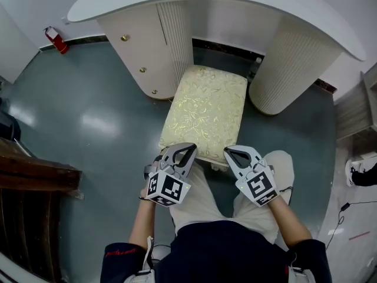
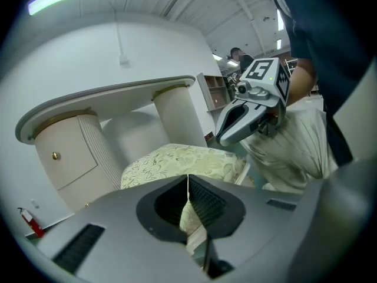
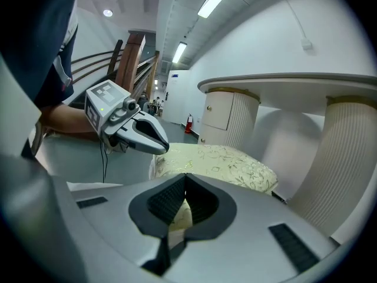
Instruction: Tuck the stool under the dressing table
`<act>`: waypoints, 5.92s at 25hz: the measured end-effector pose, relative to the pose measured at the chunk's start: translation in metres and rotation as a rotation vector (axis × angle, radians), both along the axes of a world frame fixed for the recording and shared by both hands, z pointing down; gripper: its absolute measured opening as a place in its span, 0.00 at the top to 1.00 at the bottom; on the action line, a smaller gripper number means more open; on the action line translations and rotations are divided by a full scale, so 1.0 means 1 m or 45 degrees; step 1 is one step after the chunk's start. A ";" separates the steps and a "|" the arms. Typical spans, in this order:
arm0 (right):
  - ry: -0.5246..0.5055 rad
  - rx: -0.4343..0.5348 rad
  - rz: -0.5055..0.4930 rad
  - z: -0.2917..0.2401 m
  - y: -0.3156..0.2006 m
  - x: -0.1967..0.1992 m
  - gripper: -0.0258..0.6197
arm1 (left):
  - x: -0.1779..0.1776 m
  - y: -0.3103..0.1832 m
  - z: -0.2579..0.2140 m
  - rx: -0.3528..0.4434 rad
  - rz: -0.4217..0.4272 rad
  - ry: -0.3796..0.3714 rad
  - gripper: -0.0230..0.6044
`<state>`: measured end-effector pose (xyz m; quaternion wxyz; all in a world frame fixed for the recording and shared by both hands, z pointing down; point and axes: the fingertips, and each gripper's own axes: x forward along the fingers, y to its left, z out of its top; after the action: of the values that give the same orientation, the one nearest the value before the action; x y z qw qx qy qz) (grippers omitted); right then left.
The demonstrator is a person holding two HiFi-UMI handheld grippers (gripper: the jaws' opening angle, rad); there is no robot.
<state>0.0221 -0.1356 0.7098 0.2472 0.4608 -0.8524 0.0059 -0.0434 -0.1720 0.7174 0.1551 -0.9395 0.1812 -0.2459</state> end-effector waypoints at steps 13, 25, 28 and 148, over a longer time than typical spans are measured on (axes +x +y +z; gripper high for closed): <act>0.060 -0.106 -0.069 0.031 0.017 -0.022 0.94 | 0.000 0.009 0.027 0.043 0.014 -0.183 0.94; 0.087 -0.116 -0.050 0.035 0.015 -0.020 0.94 | 0.006 0.007 0.030 0.005 0.003 -0.197 0.94; 0.083 -0.102 -0.028 0.034 0.013 -0.019 0.94 | 0.007 0.006 0.029 -0.004 -0.003 -0.187 0.94; 0.197 0.027 0.276 0.037 -0.176 0.082 0.94 | 0.106 -0.181 0.030 -0.032 -0.305 0.063 0.94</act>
<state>0.1041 -0.3115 0.7469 0.3052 0.5519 -0.7760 -0.0118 0.0629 -0.3525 0.7473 0.1082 -0.9189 0.2927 -0.2415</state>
